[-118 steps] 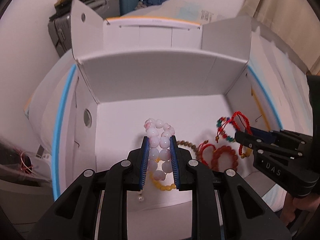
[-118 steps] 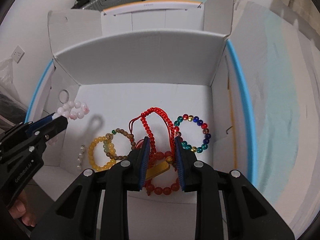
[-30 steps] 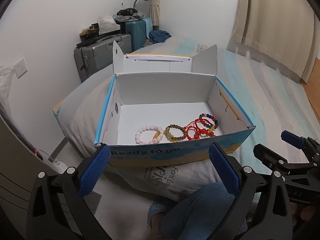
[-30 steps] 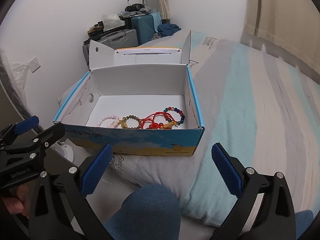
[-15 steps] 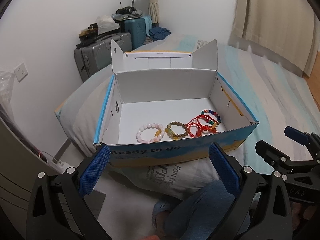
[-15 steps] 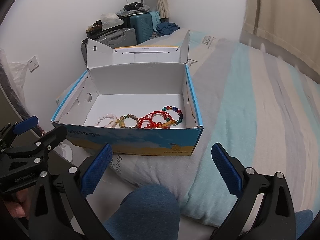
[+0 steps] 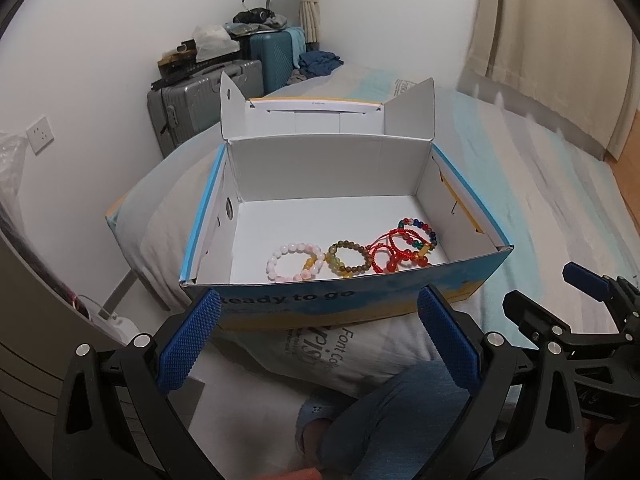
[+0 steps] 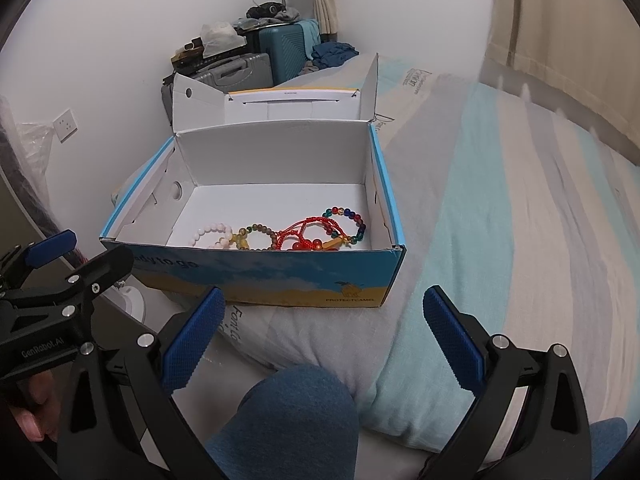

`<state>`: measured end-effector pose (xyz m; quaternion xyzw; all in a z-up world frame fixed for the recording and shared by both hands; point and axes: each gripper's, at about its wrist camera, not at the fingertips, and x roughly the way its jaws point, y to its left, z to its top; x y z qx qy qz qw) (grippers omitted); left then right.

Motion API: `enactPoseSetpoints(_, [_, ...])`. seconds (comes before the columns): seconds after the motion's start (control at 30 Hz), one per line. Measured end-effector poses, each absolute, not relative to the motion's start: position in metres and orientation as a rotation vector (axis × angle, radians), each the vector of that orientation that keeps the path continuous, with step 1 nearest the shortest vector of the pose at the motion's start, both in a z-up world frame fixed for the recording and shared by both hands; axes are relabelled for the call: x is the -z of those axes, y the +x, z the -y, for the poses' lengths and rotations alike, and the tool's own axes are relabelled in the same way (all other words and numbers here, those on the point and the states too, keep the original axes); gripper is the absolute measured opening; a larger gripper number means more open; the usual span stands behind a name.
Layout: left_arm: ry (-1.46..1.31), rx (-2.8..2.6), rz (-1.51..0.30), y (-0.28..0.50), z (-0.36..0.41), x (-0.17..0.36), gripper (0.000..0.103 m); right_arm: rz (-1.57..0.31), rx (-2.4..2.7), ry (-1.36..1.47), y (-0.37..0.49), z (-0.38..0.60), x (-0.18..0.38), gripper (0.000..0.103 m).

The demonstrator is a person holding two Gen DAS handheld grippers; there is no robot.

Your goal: Organize jewelry

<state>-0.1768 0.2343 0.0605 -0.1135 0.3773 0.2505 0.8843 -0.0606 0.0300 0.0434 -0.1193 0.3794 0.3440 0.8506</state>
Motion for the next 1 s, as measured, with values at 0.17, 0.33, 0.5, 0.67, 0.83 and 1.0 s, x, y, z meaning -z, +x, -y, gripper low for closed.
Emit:
enactPoseSetpoints(0.17, [-0.240, -0.521, -0.790, -0.1755, -0.2336, -0.0599, 0.097, -0.800, -0.725, -0.251, -0.0598, -0.0295, -0.0427, 0.095])
enactPoseSetpoints(0.33, [-0.233, -0.523, -0.786, -0.1753, -0.2328, -0.0600, 0.097, -0.800, -0.726, -0.250, -0.0597, -0.0293, -0.0427, 0.095])
enactPoseSetpoints(0.5, [-0.252, -0.517, -0.766, -0.1793, -0.2341, -0.0611, 0.097, -0.800, -0.725, -0.250, -0.0597, -0.0290, -0.0421, 0.095])
enactPoseSetpoints(0.67, [-0.234, -0.527, -0.752, -0.1805, -0.2327, -0.0644, 0.097, -0.803, -0.724, -0.252, -0.0608, -0.0294, -0.0391, 0.095])
enactPoseSetpoints(0.83, [-0.229, -0.542, -0.764, -0.1779, -0.2317, -0.0643, 0.097, -0.805, -0.723, -0.252, -0.0626, -0.0306, -0.0372, 0.095])
enactPoseSetpoints(1.0, [-0.207, -0.553, -0.774, -0.1765, -0.2298, -0.0630, 0.097, -0.807, -0.719, -0.247, -0.0631, -0.0286, -0.0366, 0.095])
